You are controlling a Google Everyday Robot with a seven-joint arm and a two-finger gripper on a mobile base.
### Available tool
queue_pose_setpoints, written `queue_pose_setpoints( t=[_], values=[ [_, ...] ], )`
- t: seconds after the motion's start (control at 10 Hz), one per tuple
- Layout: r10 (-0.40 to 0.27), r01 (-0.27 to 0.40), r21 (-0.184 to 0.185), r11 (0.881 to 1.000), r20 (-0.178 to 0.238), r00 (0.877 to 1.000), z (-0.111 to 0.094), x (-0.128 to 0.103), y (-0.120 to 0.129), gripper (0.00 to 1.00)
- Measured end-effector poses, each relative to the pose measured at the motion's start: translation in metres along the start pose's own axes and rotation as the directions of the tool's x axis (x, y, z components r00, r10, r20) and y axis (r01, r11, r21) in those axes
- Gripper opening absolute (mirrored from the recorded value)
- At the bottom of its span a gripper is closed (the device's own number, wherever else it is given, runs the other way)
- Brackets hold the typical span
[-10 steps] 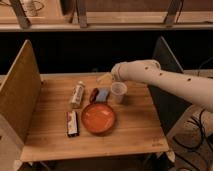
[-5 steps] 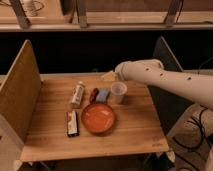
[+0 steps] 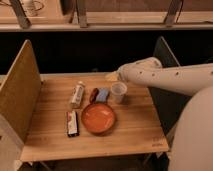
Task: Place the pepper on the white sponge
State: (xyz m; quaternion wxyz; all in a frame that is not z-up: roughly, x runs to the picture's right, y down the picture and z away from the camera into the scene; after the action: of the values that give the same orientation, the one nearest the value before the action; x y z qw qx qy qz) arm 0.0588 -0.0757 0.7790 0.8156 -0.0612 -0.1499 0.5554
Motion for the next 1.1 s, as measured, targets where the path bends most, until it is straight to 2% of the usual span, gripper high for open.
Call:
queue_pose_setpoints(
  t=[0.2,0.4,0.5,0.9,1.1],
  values=[
    [-0.007,0.005,-0.032,0.999,-0.059,0.998,0.014,0.007,0.036,0.80],
    [-0.063,0.048,-0.121,0.991,-0.124,0.990,0.035,0.009,0.105,0.80],
    [-0.079,0.059,-0.146,0.987,-0.136,0.988,0.040,0.009,0.122,0.80],
    [-0.083,0.062,-0.151,0.987,-0.139,0.987,0.041,0.010,0.124,0.80],
    [-0.068,0.047,-0.154,0.987,-0.135,0.989,0.052,0.011,0.116,0.80]
  ],
)
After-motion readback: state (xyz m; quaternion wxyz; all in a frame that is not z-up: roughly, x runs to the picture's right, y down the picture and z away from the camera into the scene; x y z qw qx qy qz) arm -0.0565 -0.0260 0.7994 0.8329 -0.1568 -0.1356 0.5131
